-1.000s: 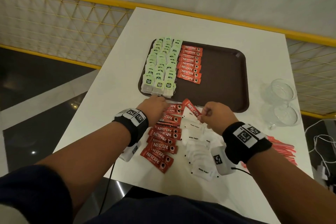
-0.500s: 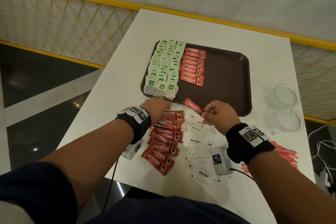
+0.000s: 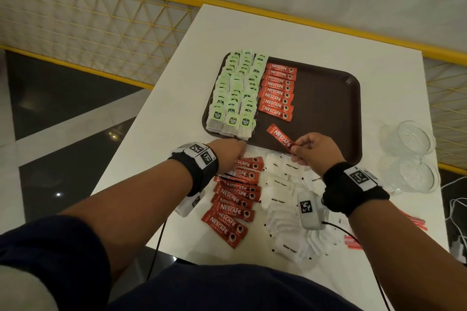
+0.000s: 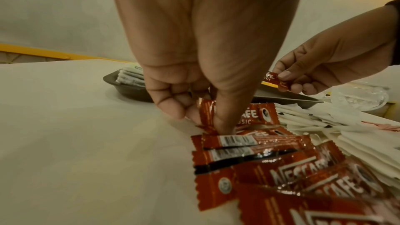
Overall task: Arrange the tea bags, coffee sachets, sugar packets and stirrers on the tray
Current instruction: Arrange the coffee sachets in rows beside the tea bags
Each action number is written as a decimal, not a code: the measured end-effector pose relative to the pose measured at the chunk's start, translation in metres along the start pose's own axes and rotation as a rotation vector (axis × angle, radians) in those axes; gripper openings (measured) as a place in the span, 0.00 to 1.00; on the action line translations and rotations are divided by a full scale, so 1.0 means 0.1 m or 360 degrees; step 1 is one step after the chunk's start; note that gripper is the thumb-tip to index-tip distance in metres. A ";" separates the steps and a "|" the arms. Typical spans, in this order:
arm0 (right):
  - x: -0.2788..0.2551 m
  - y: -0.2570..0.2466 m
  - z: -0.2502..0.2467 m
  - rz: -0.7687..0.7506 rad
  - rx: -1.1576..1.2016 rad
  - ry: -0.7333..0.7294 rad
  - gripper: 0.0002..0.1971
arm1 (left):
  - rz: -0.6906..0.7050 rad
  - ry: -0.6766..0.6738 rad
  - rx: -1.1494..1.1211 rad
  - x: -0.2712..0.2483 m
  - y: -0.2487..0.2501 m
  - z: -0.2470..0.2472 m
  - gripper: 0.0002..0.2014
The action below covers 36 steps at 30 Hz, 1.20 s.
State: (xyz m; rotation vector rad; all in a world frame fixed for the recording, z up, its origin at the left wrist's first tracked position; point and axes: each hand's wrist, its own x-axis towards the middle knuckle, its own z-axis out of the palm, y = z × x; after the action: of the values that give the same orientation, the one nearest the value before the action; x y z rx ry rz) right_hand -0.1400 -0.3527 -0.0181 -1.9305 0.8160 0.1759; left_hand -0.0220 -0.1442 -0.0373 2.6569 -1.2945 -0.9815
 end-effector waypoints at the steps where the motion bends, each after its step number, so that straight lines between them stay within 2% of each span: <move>1: 0.02 -0.01 0.01 0.0008 0.0008 -0.0007 0.04 | 0.0002 -0.0018 0.0007 0.00 0.00 -0.01 0.13; 6: 0.11 0.00 0.04 0.0055 0.0052 -0.0024 0.04 | 0.0072 -0.0060 0.0177 -0.01 0.01 -0.02 0.09; 11: 0.20 0.02 0.01 0.0075 0.0014 0.0031 0.03 | 0.0141 -0.0047 0.0397 -0.01 -0.04 -0.05 0.13; 16: 0.40 -0.06 0.01 0.0234 0.0235 0.0059 0.06 | 0.0083 -0.0062 0.0014 -0.03 -0.15 -0.12 0.06; 20: 0.59 -0.16 0.07 0.0285 0.0210 0.0051 0.04 | 0.0068 -0.0033 -0.0289 -0.02 -0.31 -0.22 0.11; 22: 0.69 -0.18 0.11 0.0335 0.0204 0.0090 0.07 | 0.0065 -0.0002 -0.0475 -0.03 -0.36 -0.28 0.13; 28: 0.91 -0.23 0.15 0.0362 -0.0016 0.0235 0.10 | 0.0075 0.0094 -0.0888 -0.03 -0.42 -0.40 0.12; 36: 1.05 -0.21 0.16 0.0307 -0.0332 0.0295 0.14 | 0.0076 0.0166 -0.1148 0.08 -0.46 -0.48 0.13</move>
State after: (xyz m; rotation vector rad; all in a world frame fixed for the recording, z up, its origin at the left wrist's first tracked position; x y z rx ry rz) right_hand -0.0440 -0.3825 -0.0575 -2.0835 1.1476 0.2072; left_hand 0.0407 -0.1313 -0.0159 2.0758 -0.7699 -1.0328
